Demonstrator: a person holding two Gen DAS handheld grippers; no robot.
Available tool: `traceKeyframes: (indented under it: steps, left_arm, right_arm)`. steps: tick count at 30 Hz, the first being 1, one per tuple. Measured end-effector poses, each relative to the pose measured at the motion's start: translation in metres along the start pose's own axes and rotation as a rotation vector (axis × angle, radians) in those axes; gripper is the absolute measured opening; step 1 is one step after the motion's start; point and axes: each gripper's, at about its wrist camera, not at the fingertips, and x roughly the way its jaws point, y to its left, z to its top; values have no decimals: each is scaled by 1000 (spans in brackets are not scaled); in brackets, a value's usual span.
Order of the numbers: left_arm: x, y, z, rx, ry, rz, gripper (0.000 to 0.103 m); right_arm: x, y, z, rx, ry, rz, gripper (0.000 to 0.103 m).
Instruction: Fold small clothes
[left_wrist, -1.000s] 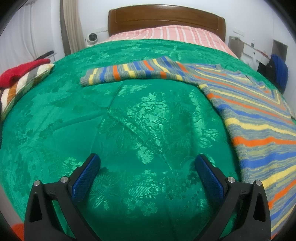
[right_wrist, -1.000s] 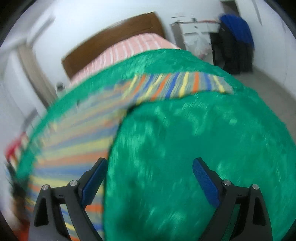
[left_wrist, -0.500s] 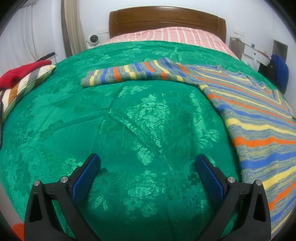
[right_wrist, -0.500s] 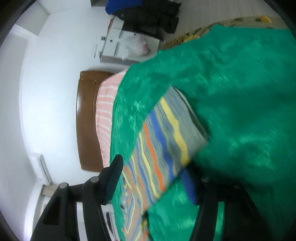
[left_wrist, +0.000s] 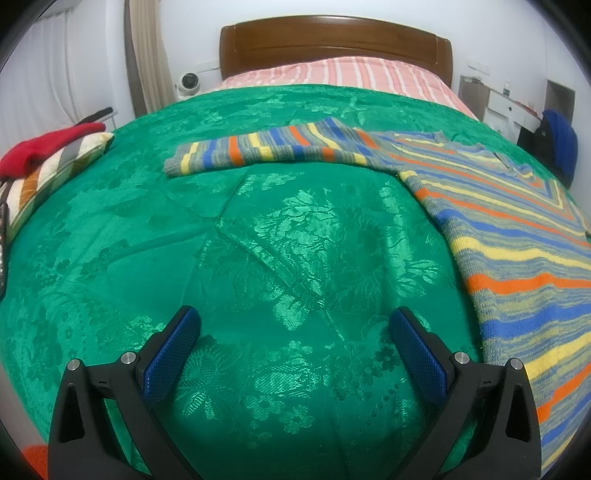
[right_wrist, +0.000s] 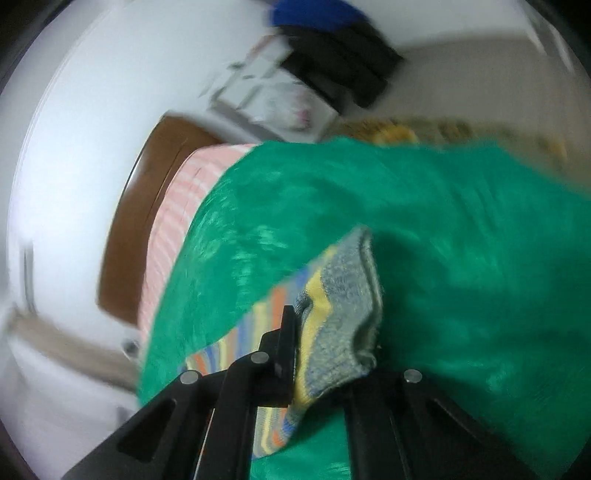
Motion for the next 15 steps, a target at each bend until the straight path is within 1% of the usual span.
traceKeyframes:
  steps: [3, 4, 6, 8, 10, 11, 12, 13, 14, 15]
  left_arm:
    - [0, 0, 0, 0, -1, 1, 103]
    - [0, 0, 0, 0, 0, 1, 103]
    - [0, 0, 0, -1, 1, 2, 103]
    - [0, 1, 0, -3, 1, -1, 103]
    - [-1, 0, 0, -5, 0, -2, 103]
    - [-1, 1, 0, -5, -1, -4, 103]
    - [-1, 1, 0, -6, -2, -4, 103]
    - [-1, 1, 0, -6, -2, -5, 103]
    - [-1, 1, 0, -7, -3, -7, 103]
    - [-1, 1, -1, -8, -3, -8, 103]
  right_arm:
    - [-14, 65, 10, -193, -11, 54, 5]
    - [-18, 100, 8, -283, -5, 93, 5]
    - [-20, 149, -3, -392, 19, 156, 5]
    - [-16, 206, -28, -489, 73, 246, 5]
    - [-4, 251, -60, -552, 138, 314, 6]
    - [5, 272, -80, -573, 180, 352, 7]
    - [14, 284, -95, -580, 216, 379, 10]
    - [27, 295, -114, -572, 279, 413, 30]
    - [44, 301, -132, -544, 361, 444, 50]
    - [55, 302, -147, -509, 430, 457, 75]
